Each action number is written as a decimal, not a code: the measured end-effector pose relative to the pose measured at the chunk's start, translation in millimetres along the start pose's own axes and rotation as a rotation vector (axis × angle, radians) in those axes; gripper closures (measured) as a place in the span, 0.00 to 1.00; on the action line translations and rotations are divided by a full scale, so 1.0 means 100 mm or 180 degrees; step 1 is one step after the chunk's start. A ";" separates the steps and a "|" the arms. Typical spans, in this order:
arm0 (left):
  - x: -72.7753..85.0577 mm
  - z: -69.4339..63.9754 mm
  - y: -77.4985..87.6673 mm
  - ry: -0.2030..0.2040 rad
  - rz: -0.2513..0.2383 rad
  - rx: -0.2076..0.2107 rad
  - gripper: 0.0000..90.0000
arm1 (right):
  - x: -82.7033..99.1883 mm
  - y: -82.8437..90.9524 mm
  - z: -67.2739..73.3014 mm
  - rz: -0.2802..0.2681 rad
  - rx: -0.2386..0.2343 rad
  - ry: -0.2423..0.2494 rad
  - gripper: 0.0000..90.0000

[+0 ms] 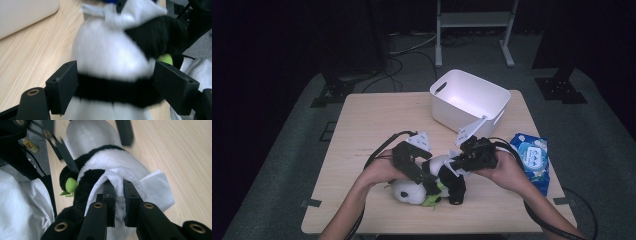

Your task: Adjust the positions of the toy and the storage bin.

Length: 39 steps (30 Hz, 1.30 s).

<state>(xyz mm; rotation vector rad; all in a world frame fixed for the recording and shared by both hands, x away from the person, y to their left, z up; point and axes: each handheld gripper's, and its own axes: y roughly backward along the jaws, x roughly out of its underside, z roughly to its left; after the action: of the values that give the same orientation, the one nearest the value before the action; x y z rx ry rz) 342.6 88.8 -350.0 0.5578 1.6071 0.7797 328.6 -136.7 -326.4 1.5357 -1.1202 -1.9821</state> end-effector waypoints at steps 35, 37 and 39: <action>0.40 0.05 0.06 0.0193 -0.0177 -0.0159 0.27 | -0.38 -0.29 0.09 0.0221 0.0065 0.0329 0.90; 0.40 0.05 0.06 0.0180 -0.0191 -0.0142 0.27 | -0.34 -0.27 0.06 0.0197 0.0056 0.0288 0.90; 0.39 0.05 0.05 0.0179 -0.0183 -0.0141 0.27 | -0.29 -0.22 0.02 0.0157 0.0058 0.0227 0.89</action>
<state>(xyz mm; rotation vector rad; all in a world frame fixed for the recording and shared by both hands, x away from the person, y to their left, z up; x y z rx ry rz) 339.9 121.0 -372.4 0.4595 1.6466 0.7922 339.8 -101.6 -325.7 1.5599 -1.1392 -1.8751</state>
